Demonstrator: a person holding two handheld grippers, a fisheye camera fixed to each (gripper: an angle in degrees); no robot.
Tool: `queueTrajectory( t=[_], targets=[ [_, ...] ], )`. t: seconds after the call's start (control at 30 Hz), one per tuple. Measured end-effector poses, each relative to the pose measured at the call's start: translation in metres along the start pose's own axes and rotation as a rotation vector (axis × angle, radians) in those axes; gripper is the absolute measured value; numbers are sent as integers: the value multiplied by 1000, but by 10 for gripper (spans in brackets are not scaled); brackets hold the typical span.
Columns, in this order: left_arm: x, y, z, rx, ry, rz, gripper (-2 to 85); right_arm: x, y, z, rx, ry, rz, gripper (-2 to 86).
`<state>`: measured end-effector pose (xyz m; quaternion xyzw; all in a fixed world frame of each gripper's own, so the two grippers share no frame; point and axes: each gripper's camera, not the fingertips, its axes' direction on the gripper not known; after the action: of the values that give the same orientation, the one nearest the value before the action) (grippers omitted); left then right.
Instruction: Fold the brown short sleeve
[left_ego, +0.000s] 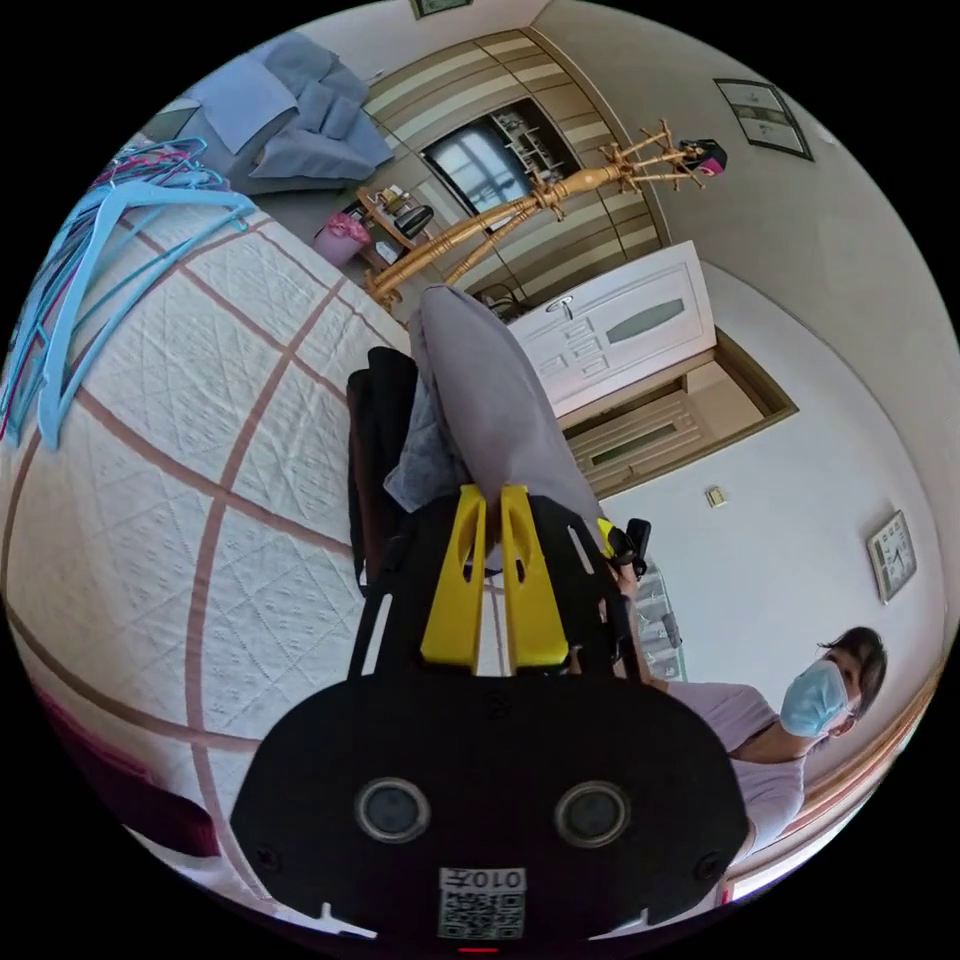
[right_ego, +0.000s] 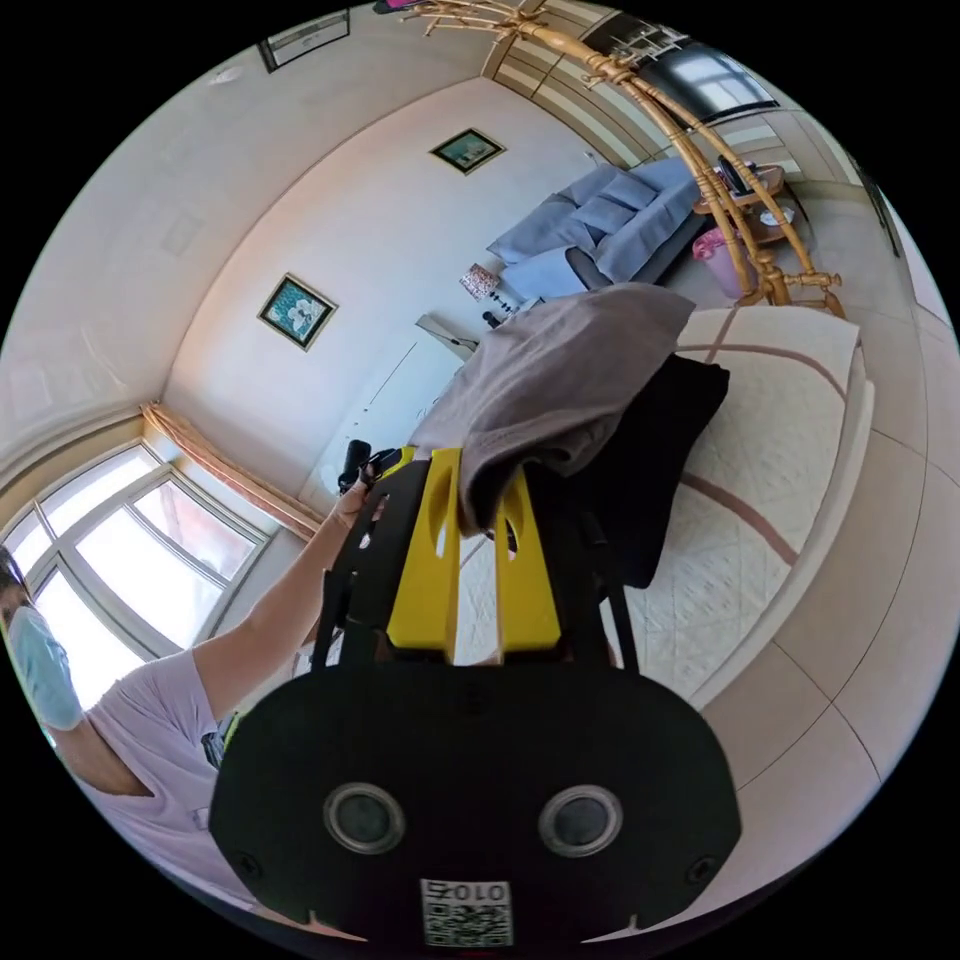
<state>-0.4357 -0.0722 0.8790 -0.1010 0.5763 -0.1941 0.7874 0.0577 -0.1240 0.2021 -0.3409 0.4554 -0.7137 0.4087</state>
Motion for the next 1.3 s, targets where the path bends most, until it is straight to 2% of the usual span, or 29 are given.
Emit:
queueTrajectory(
  t=[0.1, 0.17, 0.23, 0.27, 0.33, 0.5, 0.67, 0.7, 0.73, 0.77, 0.83, 0.93, 1.0, 1.03, 1.07, 1.1, 1.13, 1.17, 1.2, 1.23, 1.27, 1.3],
  targets=[
    [4, 18, 4, 28, -94, -17, 3, -20, 16, -2, 5, 41, -8, 58],
    [24, 44, -1, 88, -238, 21, 1, -51, 42, -7, 10, 235, -39, 45],
    [69, 95, -4, 172, -484, 106, -1, -80, 62, -3, -20, 436, -51, 35],
    [81, 109, -2, 174, -554, 122, -1, -103, 74, 4, -52, 561, -72, 31],
    [124, 165, 9, 142, -783, 173, -1, -144, 91, 18, -84, 680, -150, 28],
    [196, 292, 10, 222, -984, 195, -2, -259, 127, 66, -156, 819, -362, 24],
    [252, 412, -7, 347, -1169, 92, -2, -396, 189, 130, -19, 1177, -629, 21],
    [270, 438, -8, 367, -1265, 77, -2, -409, 196, 136, -5, 1199, -649, 21],
    [282, 454, -5, 324, -1375, 39, -2, -434, 208, 146, 23, 1187, -648, 21],
    [286, 459, -2, 285, -1428, 15, -2, -456, 218, 150, 22, 1062, -627, 21],
    [295, 477, 12, 145, -1537, -43, -2, -486, 231, 164, -106, 838, -625, 21],
    [316, 508, 7, 201, -1451, -63, -2, -531, 272, 195, -147, 841, -709, 21],
    [331, 525, -2, 263, -1447, -91, -2, -550, 286, 201, -188, 738, -684, 21],
    [338, 531, -5, 271, -1502, -110, -2, -564, 294, 205, -195, 732, -680, 21],
    [342, 534, -6, 267, -1560, -116, -2, -579, 304, 212, -153, 851, -720, 20],
    [346, 537, -7, 263, -1730, -137, -2, -586, 308, 216, -114, 934, -745, 20],
    [347, 545, -20, 344, -1831, -204, -2, -594, 310, 219, -59, 989, -746, 20],
    [348, 553, -32, 422, -1808, -253, -2, -590, 295, 211, -137, 770, -631, 20],
    [344, 567, -61, 478, -1592, -294, -2, -585, 285, 206, -198, 619, -569, 20],
    [339, 577, -79, 474, -1436, -277, -2, -582, 277, 204, -252, 560, -544, 20],
    [340, 582, -80, 474, -1478, -278, -2, -591, 285, 206, -169, 770, -609, 19],
    [340, 588, -76, 460, -1659, -293, -2, -595, 289, 207, -132, 842, -637, 19]
  ],
)
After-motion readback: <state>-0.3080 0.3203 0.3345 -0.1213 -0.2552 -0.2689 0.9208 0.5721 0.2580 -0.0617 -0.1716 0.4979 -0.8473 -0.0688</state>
